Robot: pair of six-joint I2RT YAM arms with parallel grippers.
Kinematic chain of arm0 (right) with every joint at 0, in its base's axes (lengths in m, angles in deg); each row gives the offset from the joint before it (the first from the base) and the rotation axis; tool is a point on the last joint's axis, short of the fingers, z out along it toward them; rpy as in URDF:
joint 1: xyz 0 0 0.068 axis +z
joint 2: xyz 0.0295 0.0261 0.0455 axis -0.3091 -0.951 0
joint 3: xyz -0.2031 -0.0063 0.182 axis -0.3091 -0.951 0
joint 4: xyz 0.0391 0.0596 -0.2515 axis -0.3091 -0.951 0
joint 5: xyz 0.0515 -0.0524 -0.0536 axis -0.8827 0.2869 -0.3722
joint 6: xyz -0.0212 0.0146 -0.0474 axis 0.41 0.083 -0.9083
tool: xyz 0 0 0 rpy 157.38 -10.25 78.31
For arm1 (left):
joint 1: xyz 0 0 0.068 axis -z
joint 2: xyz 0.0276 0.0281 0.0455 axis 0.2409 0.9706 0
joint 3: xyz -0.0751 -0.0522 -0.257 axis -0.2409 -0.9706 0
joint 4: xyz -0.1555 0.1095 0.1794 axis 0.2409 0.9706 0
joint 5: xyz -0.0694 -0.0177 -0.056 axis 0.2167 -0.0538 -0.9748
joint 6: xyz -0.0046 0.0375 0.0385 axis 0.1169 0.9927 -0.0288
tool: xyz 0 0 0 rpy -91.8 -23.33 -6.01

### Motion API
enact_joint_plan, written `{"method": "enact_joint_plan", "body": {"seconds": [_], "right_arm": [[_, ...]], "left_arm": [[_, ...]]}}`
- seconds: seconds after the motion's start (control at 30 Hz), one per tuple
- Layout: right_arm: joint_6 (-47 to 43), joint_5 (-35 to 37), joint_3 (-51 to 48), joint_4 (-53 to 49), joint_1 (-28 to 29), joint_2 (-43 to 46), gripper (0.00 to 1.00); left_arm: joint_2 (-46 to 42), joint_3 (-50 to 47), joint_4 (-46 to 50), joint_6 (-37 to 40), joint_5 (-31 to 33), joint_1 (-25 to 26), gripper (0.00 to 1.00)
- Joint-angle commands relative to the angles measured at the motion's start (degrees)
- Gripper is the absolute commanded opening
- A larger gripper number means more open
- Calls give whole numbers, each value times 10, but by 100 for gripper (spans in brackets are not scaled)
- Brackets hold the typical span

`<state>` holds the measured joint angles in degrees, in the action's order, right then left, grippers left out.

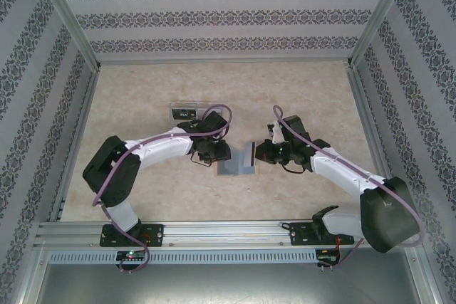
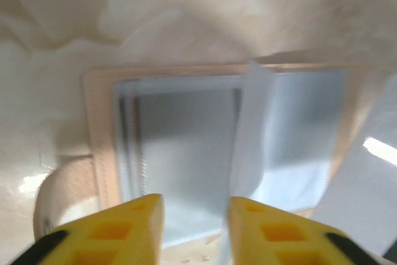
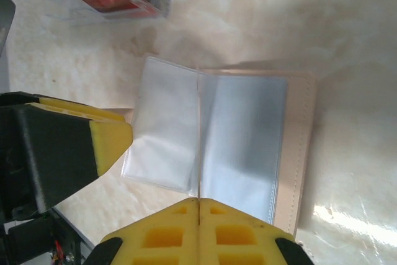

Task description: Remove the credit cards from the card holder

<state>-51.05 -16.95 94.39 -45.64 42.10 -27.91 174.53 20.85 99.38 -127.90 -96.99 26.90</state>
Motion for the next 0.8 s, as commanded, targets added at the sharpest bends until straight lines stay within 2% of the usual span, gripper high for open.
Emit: {"method": "enact_joint_plan", "body": {"seconds": [0.0, 0.13, 0.2, 0.37, 0.53, 0.77], "right_arm": [[-23, 5, 37, -4, -5, 22, 0], [-28, 2, 52, 25, -5, 32, 0], [-39, 4, 64, 25, -3, 35, 0], [-57, -24, 100, 20, -6, 22, 0], [-44, -80, 138, 31, -7, -17, 0], [-30, -94, 172, 39, 0, -48, 0]], "left_arm": [[-55, 23, 19, -21, 43, -6, 40], [-110, -1, -22, -27, 69, -15, 44], [-137, -15, -40, -40, 63, -25, 46], [-138, -6, -38, -38, -25, -63, 49], [-142, -44, -135, -62, -108, -94, 48], [-143, -52, -169, -55, -143, -122, 46]]}}
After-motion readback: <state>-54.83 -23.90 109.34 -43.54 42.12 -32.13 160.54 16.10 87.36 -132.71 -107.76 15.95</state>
